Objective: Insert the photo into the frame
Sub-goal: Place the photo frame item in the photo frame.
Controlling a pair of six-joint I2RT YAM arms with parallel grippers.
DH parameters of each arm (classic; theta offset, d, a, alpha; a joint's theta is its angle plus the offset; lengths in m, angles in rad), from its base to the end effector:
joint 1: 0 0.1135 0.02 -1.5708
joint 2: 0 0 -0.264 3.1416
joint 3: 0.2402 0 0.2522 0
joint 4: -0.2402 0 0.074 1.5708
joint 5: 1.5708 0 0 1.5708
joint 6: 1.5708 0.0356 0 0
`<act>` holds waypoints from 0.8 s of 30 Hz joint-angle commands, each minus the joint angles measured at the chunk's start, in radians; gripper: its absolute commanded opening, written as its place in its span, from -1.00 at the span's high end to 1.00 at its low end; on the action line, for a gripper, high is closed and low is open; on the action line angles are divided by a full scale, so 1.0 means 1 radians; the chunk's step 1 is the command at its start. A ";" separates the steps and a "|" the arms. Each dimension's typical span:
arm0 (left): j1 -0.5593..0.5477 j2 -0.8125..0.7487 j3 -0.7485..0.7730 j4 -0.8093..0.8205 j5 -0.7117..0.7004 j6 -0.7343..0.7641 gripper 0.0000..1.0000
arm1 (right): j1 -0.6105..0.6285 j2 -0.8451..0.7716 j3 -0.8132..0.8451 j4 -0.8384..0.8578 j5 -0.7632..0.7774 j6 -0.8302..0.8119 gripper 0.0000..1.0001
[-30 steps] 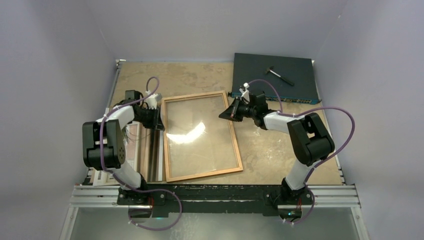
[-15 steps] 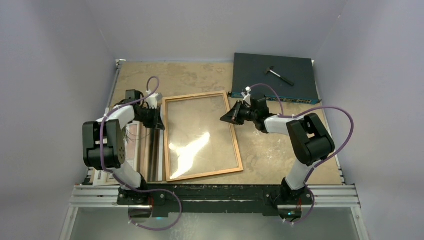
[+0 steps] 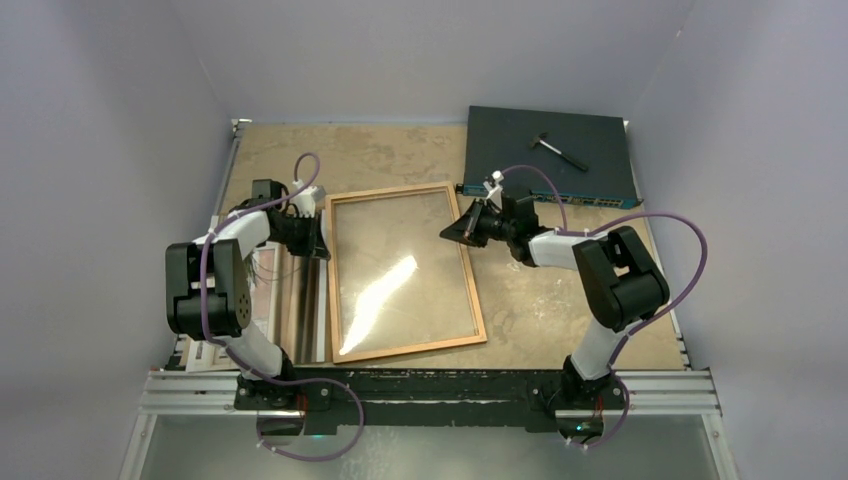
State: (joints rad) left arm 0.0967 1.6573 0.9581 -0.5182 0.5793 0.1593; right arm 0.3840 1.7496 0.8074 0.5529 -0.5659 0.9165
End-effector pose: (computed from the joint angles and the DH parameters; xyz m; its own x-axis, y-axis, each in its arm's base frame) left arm 0.3053 0.0100 0.1674 -0.9049 0.0456 -0.4232 0.2546 0.8548 -0.4522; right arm 0.3227 0.1510 0.1709 -0.8300 0.3870 -0.4016 -0.1931 0.4760 0.8580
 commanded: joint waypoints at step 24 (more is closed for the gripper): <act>-0.019 0.023 0.018 0.009 -0.019 0.014 1.00 | 0.033 -0.072 -0.077 0.285 -0.008 0.056 1.00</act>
State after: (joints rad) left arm 0.0891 1.6608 0.9630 -0.5167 0.5797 0.1593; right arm 0.3985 1.7119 0.7399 0.7547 -0.5652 0.9531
